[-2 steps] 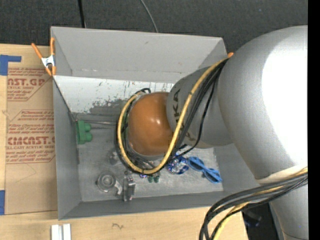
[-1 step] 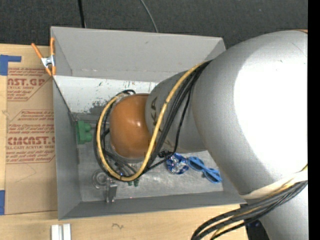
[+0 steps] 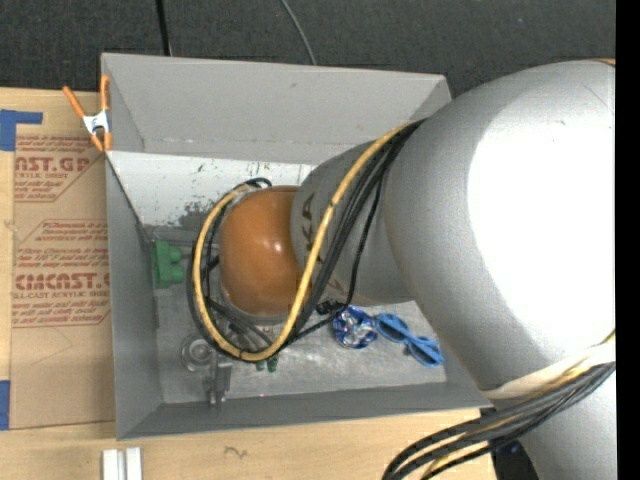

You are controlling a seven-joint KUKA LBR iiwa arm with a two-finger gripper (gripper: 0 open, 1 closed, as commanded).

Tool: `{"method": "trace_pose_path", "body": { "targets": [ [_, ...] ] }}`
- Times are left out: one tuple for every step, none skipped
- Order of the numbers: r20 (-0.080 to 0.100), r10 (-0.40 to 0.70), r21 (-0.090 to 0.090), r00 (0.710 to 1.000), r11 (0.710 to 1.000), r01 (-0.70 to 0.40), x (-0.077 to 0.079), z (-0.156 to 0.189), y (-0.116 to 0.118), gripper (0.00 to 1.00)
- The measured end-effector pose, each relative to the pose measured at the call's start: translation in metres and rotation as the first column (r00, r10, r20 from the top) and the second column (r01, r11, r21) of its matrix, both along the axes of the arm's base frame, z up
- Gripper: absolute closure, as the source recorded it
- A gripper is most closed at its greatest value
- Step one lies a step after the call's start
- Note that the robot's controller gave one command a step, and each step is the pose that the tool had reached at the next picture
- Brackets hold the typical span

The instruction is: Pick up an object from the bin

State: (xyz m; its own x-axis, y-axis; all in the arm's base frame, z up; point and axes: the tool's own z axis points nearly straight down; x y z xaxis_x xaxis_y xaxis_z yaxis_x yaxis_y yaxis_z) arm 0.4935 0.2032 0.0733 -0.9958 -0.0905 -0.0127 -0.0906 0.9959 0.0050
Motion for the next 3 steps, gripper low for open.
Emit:
{"method": "trace_pose_path", "body": {
  "targets": [
    [-0.005, 0.271, -0.006, 0.963, 0.963, -0.271, 0.024, 0.118, -0.036, 1.00],
    [-0.016, 0.450, -0.005, 0.893, 0.893, -0.450, -0.002, 0.058, -0.032, 1.00],
    [-0.001, 0.451, -0.008, 0.893, 0.893, -0.451, 0.013, 0.191, -0.042, 1.00]
  ]
}}
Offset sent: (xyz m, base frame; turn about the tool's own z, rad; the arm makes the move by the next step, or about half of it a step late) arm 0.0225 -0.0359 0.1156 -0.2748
